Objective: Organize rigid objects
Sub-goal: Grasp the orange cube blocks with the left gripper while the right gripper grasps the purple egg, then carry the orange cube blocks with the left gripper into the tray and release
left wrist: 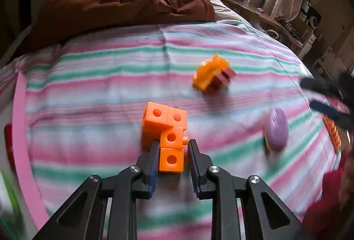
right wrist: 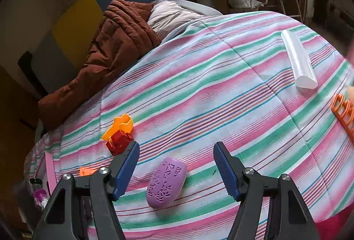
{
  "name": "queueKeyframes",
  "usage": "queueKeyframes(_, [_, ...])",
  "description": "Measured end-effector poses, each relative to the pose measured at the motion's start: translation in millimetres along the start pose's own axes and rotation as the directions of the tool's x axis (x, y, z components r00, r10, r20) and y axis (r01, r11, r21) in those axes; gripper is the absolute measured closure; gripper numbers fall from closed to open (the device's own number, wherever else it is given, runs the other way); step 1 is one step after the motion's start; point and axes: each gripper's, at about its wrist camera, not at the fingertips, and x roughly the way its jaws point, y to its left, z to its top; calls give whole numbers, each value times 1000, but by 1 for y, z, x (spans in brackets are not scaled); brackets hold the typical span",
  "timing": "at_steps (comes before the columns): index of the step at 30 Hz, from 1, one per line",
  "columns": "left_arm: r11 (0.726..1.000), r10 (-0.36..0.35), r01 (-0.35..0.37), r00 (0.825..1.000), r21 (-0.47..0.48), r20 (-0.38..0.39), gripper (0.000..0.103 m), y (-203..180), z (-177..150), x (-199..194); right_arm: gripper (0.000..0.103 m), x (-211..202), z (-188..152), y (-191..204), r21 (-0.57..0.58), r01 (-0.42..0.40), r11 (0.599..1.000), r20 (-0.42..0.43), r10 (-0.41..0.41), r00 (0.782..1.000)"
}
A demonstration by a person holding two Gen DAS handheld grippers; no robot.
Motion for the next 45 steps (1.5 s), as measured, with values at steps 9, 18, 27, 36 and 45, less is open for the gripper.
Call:
queueKeyframes(9, [997,8,-11,999,82,33,80,-16,-56,-31,32,21,-3,-9,42,-19,999,-114,24,993])
queueKeyframes(18, [996,13,-17,999,91,53,83,-16,-70,-36,27,48,-19,9,-87,23,996,-228,-43,973])
queueKeyframes(27, [997,19,-23,999,77,51,84,-14,-72,-45,67,58,-54,60,-420,10,908,-225,-115,967])
queueKeyframes(36, [999,8,-15,991,51,134,84,-6,-68,-92,67,56,-58,58,-437,0,900,-226,-110,968])
queueKeyframes(45, [997,72,-76,975,13,212,83,11,-65,-138,67,56,-65,66,-497,31,867,-189,-143,971])
